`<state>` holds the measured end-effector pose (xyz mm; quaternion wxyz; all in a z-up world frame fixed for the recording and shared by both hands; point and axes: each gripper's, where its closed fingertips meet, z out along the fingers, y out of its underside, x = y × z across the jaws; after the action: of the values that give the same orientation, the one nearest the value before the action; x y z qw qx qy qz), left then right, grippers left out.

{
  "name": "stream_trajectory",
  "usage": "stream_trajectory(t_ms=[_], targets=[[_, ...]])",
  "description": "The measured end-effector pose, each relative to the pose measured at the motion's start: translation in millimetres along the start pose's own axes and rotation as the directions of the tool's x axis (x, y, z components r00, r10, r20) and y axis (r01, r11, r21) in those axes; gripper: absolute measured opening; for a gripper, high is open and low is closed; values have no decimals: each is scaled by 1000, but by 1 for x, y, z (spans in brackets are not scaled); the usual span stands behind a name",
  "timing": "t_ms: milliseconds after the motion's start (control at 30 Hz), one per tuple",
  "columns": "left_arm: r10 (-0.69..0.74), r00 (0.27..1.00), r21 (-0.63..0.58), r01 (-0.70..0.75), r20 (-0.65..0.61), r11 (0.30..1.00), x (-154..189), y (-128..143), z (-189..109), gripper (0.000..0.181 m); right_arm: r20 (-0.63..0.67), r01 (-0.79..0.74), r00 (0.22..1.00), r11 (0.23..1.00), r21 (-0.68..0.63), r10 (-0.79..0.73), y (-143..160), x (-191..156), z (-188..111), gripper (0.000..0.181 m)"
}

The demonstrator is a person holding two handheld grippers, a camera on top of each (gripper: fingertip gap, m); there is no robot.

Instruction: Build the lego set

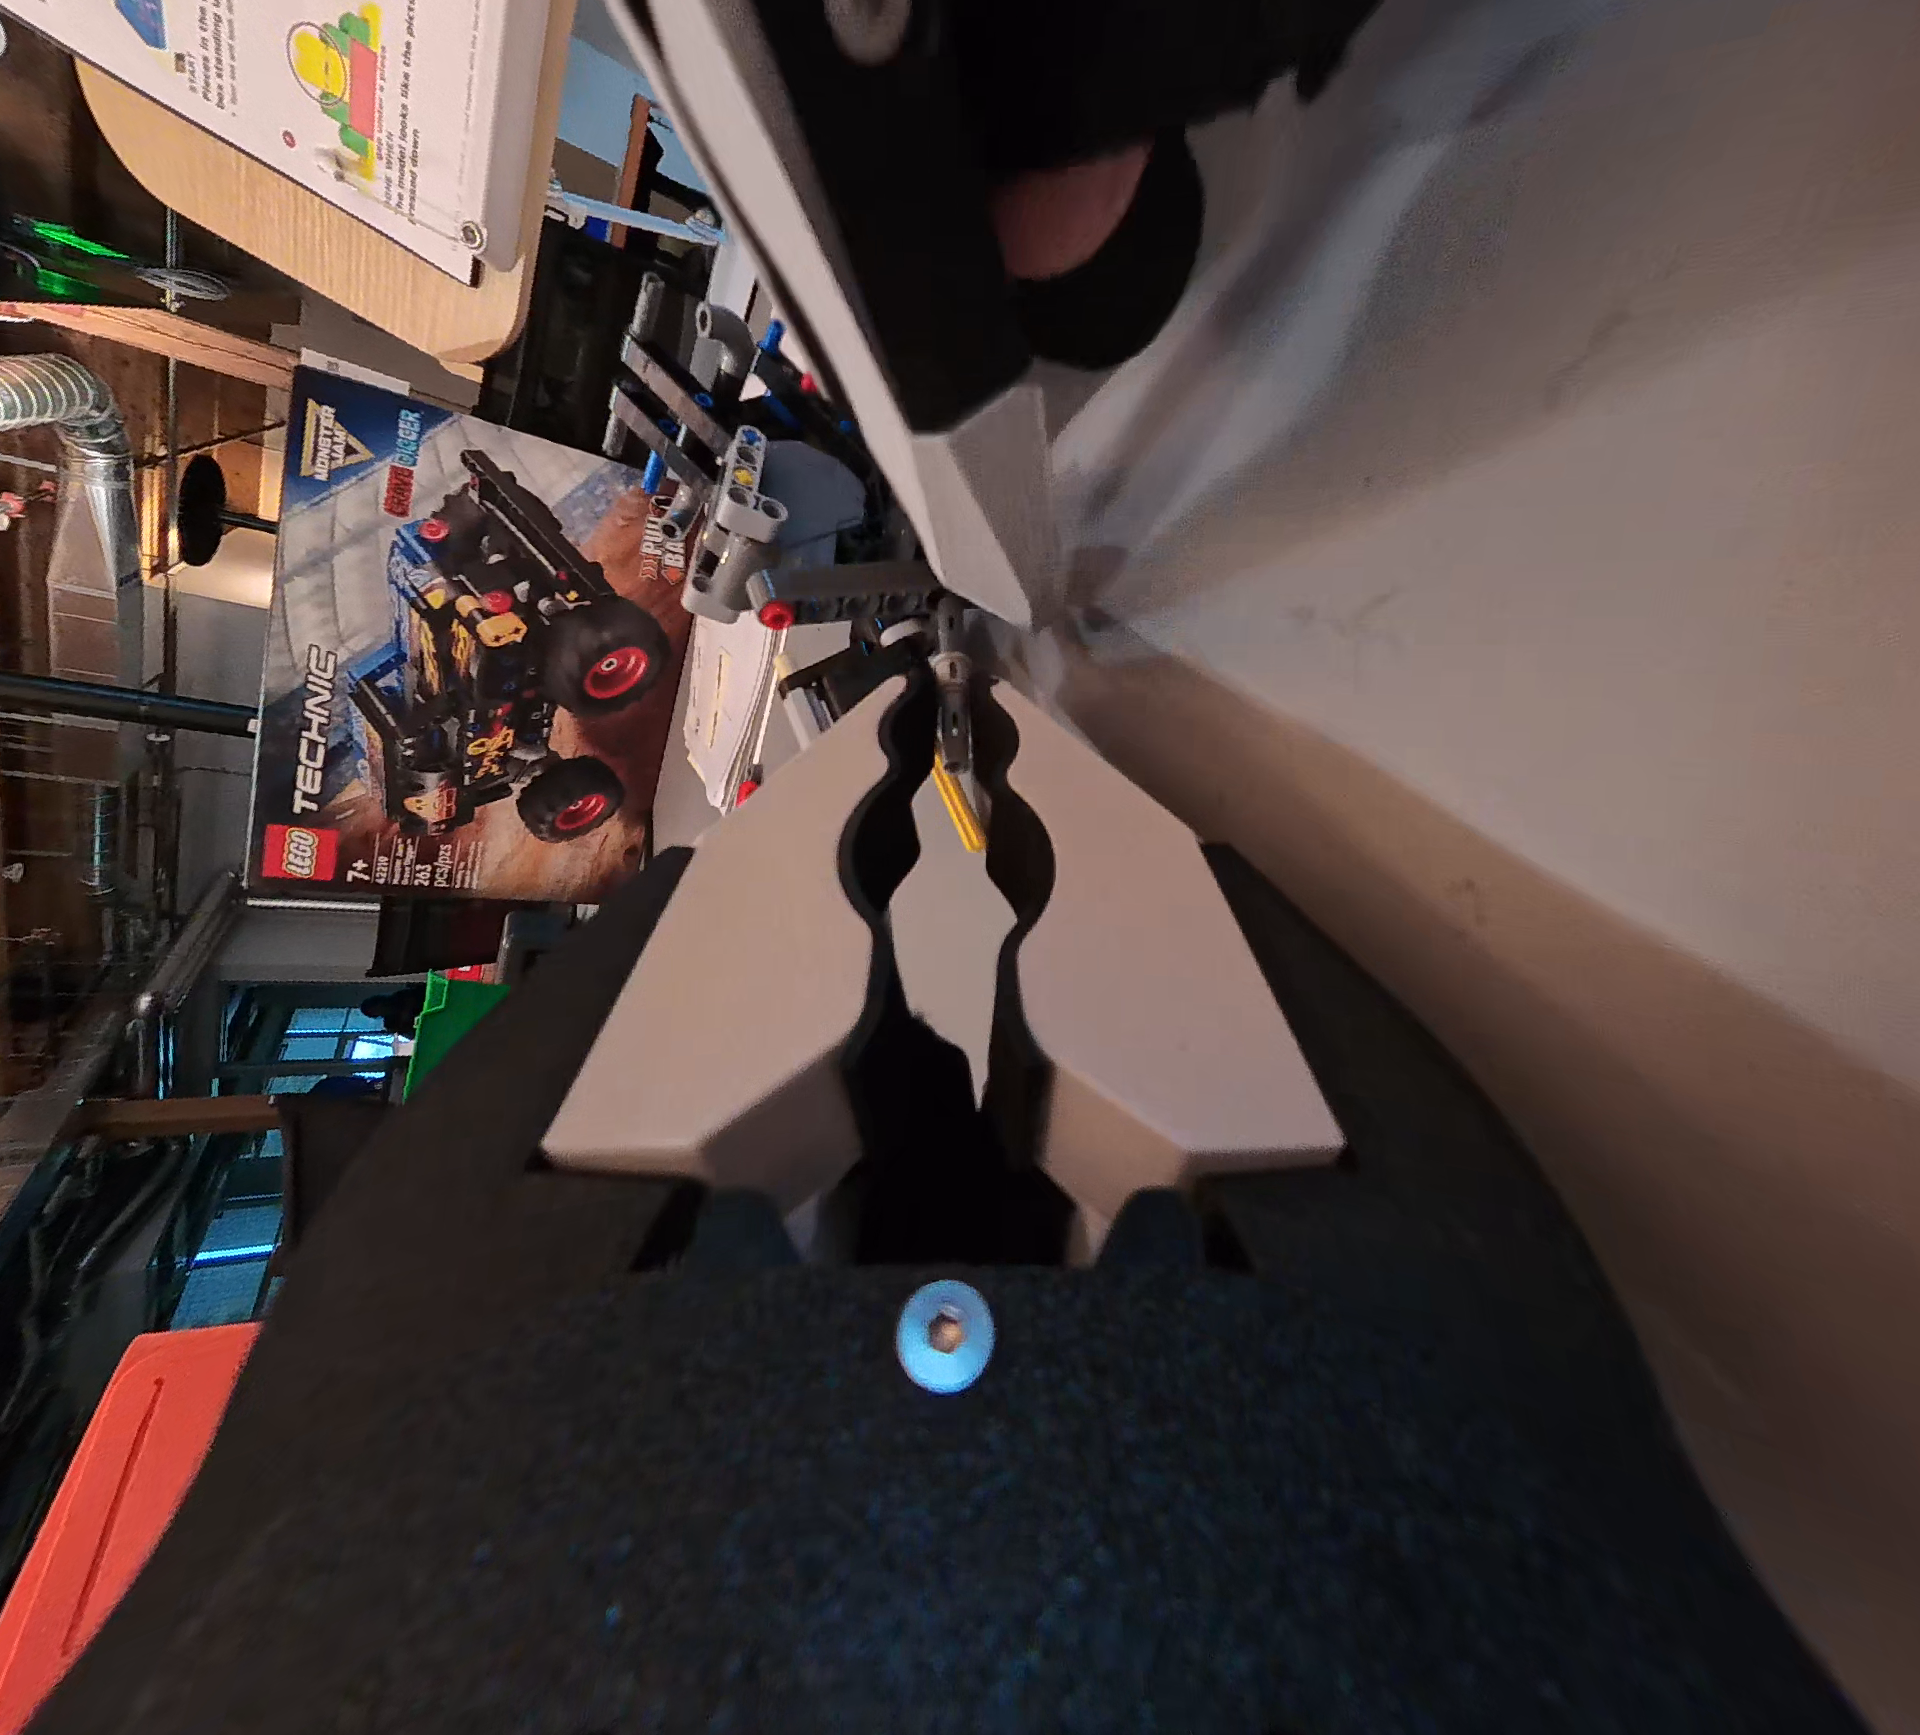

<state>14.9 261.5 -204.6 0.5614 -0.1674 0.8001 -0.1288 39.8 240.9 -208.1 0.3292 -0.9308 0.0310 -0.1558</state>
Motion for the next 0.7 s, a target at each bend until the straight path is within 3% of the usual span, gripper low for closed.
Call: stream_trajectory(t_ms=[100,233,367,700], targets=[[1,1000,1,-1,2,1000,0,0,0,5,-15,60,998,998,-24,-60,-2,5,4,48],[-2,1000,2,2,0,1000,0,0,0,5,80,50,996,998,-47,-46,0,1,10,43],[-9,1000,1,9,-1,1000,0,0,0,5,102,31,994,1000,-7,-30,-2,2,15,25],[-26,1000,4,26,17,1000,-4,1,0,5,319,-202,931,978,44,178,-4,-7,13,23]])
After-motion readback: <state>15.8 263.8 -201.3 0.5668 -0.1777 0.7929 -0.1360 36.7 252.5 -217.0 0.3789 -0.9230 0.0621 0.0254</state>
